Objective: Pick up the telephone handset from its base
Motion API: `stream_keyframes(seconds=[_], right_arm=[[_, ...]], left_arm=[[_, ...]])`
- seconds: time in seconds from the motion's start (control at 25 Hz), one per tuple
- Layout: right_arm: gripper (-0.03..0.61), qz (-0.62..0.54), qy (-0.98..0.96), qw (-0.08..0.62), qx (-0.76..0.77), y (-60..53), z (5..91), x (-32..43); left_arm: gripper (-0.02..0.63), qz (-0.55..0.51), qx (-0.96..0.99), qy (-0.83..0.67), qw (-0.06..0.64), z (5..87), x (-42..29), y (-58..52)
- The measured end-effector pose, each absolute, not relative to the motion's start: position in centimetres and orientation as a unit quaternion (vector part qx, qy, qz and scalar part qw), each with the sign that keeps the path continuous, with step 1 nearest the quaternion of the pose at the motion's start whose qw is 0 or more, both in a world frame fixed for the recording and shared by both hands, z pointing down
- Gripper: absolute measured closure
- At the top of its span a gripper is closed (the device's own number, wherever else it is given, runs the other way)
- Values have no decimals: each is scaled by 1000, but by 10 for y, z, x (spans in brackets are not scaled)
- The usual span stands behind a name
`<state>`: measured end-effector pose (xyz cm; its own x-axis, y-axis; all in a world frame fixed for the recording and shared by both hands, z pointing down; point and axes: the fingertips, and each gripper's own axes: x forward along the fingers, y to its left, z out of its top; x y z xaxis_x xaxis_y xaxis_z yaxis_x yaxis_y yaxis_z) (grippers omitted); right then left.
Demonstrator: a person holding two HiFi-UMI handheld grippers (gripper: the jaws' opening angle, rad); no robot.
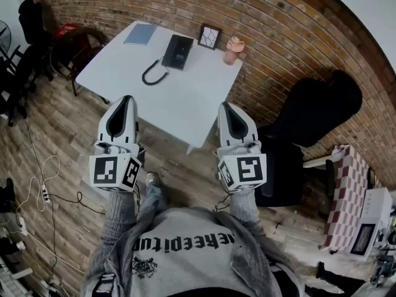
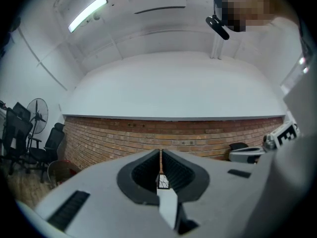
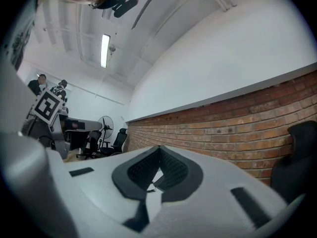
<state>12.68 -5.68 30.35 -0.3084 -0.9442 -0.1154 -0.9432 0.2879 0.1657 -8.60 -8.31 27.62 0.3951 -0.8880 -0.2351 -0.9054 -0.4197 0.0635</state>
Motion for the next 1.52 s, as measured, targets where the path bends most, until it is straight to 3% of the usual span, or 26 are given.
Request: stream_keyframes(seconds=[0.8,1.52], right_arm=[[575,-100,-768,4,633,-185,293,65],[575,-89,-751,27,654,-245,308,43]], left_arm=[[598,122,-864,487,40,265,-145,-235],[598,107,-874,474,-2,287,-167,-308]])
